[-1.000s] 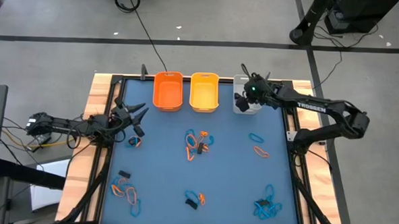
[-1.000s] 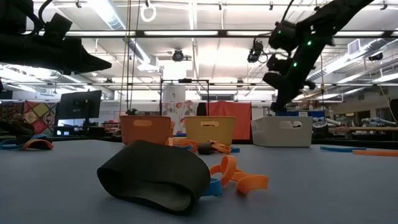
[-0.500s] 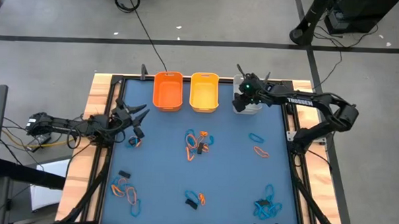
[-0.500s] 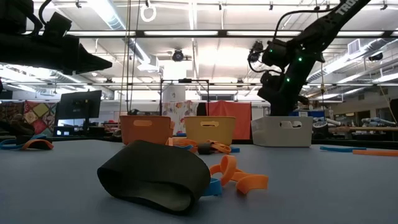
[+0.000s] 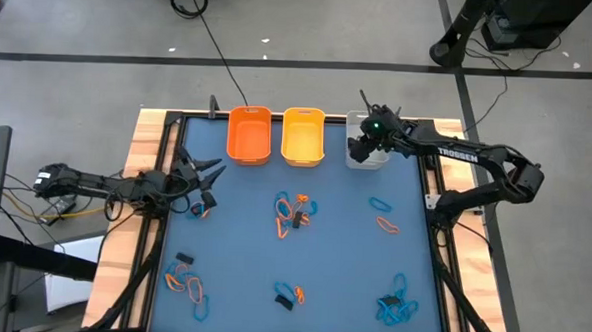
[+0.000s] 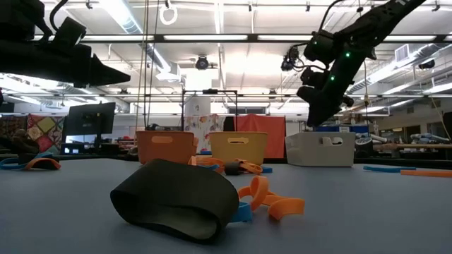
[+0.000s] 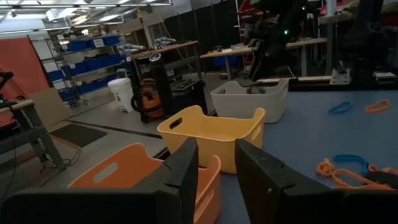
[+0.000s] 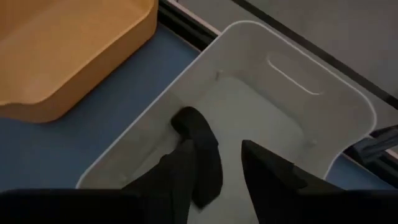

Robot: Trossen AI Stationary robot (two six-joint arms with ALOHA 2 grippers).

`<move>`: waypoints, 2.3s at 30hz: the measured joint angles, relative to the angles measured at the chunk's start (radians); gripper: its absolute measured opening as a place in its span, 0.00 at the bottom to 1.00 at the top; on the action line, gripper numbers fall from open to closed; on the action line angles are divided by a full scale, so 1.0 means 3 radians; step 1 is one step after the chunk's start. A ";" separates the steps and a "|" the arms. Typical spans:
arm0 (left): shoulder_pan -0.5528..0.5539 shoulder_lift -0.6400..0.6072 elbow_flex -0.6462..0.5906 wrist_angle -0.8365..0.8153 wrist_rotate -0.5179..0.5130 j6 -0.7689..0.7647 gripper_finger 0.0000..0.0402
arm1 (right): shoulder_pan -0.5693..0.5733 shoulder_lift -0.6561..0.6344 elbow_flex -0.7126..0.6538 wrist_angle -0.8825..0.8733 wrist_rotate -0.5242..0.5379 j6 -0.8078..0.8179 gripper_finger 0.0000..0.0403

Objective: Sort rubber bands into baskets
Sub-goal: Put the black rubber band into the gray bin

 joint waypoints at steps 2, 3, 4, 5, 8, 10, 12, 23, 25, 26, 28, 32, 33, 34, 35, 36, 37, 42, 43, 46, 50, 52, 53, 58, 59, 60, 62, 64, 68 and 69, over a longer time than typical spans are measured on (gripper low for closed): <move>0.0000 0.0082 -0.0001 0.0053 0.0000 0.0000 0.27 | 0.0001 -0.0038 0.0000 -0.0048 -0.0001 0.0004 0.36; 0.0000 0.0126 0.0000 0.0091 0.0001 -0.0001 0.27 | 0.0001 -0.0054 0.0000 -0.0073 0.0001 0.0004 0.36; 0.0000 0.0170 0.0000 0.0125 0.0001 -0.0001 0.27 | 0.0001 -0.0065 0.0000 -0.0087 0.0009 0.0004 0.36; 0.0000 0.0212 -0.0001 0.0163 0.0001 -0.0003 0.27 | 0.0001 -0.0074 0.0000 -0.0105 0.0017 0.0003 0.36; 0.0000 0.0349 0.0000 0.0267 0.0019 -0.0044 0.27 | 0.0010 -0.0096 0.0000 -0.0153 0.0006 0.0007 0.36; 0.0011 0.0452 0.0002 0.0322 0.0128 -0.0058 0.27 | 0.0049 -0.0121 -0.0001 -0.0173 -0.0038 0.0007 0.36; 0.0055 0.0580 0.0043 0.0256 0.0342 -0.0085 0.27 | 0.0130 -0.0151 0.0000 -0.0213 -0.0105 0.0024 0.36; 0.0389 0.1571 0.0531 0.0288 0.0929 -0.0184 0.27 | 0.1040 -0.0253 0.0000 -0.0296 0.0106 0.0328 0.36; 0.0431 0.1769 0.0619 0.0287 0.1077 -0.0231 0.27 | 0.1208 -0.0253 0.0000 -0.0332 0.0091 0.0375 0.36; 0.0445 0.1861 0.0655 0.0282 0.1158 -0.0240 0.27 | 0.1292 -0.0253 0.0000 -0.0344 0.0082 0.0397 0.36; 0.0460 0.2046 0.0723 0.0288 0.1291 -0.0243 0.27 | 0.1454 -0.0253 0.0000 -0.0368 0.0044 0.0434 0.36; 0.0460 0.2435 0.0841 0.0392 0.1340 -0.0203 0.27 | 0.1773 -0.0246 0.0000 -0.0378 -0.0125 0.0449 0.36; 0.0460 0.2538 0.0875 0.0457 0.1340 -0.0175 0.27 | 0.1851 -0.0244 0.0000 -0.0382 -0.0151 0.0472 0.36; 0.0460 0.2631 0.0900 0.0526 0.1343 -0.0141 0.27 | 0.1928 -0.0243 -0.0001 -0.0382 -0.0154 0.0517 0.36; 0.0460 0.2722 0.0928 0.0589 0.1360 -0.0133 0.27 | 0.1999 -0.0243 0.0000 -0.0387 -0.0160 0.0564 0.36; 0.0460 0.2825 0.0960 0.0640 0.1391 -0.0132 0.27 | 0.2065 -0.0243 0.0000 -0.0408 -0.0159 0.0621 0.36; 0.0460 0.2915 0.0980 0.0694 0.1426 -0.0140 0.27 | 0.2135 -0.0243 0.0000 -0.0443 -0.0159 0.0678 0.36; 0.0451 0.3316 0.1079 0.0933 0.1425 -0.0426 0.27 | 0.2456 -0.0243 0.0000 -0.0861 -0.0072 0.1122 0.36; 0.0451 0.3383 0.1099 0.0931 0.1424 -0.0544 0.27 | 0.2518 -0.0243 0.0000 -0.0984 -0.0073 0.1231 0.36; 0.0447 0.3522 0.1116 0.0905 0.1425 -0.0923 0.27 | 0.2706 -0.0243 0.0000 -0.1347 -0.0099 0.1546 0.36; 0.0360 0.3641 0.1122 0.0925 0.1465 -0.1250 0.27 | 0.2912 -0.0242 -0.0001 -0.1672 -0.0368 0.1844 0.36; 0.0267 0.3662 0.1122 0.0987 0.1472 -0.1322 0.27 | 0.3004 -0.0241 -0.0001 -0.1728 -0.0526 0.1902 0.36; 0.0213 0.3662 0.1122 0.1034 0.1473 -0.1363 0.27 | 0.3045 -0.0241 -0.0001 -0.1724 -0.0594 0.1907 0.36; -0.0144 0.3694 0.1152 0.1278 0.1462 -0.1616 0.27 | 0.3182 -0.0241 -0.0001 -0.1723 -0.0708 0.1729 0.36; -0.0216 0.3731 0.1212 0.1207 0.1428 -0.1690 0.27 | 0.3196 -0.0241 -0.0001 -0.1723 -0.0659 0.1688 0.36; -0.0290 0.3796 0.1282 0.1117 0.1354 -0.1730 0.27 | 0.3207 -0.0241 -0.0001 -0.1722 -0.0603 0.1641 0.36; -0.0407 0.3992 0.1495 0.0899 0.1183 -0.1799 0.28 | 0.3217 -0.0241 -0.0001 -0.1726 -0.0518 0.1545 0.36; -0.0486 0.4236 0.1747 0.0782 0.1021 -0.1801 0.28 | 0.3217 -0.0239 -0.0001 -0.1733 -0.0456 0.1458 0.36; -0.0549 0.4694 0.2255 0.0582 0.0788 -0.1812 0.28 | 0.3217 -0.0239 -0.0001 -0.1750 -0.0320 0.1413 0.36; -0.0551 0.4799 0.2373 0.0502 0.0747 -0.1851 0.28 | 0.3224 -0.0239 -0.0001 -0.1752 -0.0280 0.1427 0.36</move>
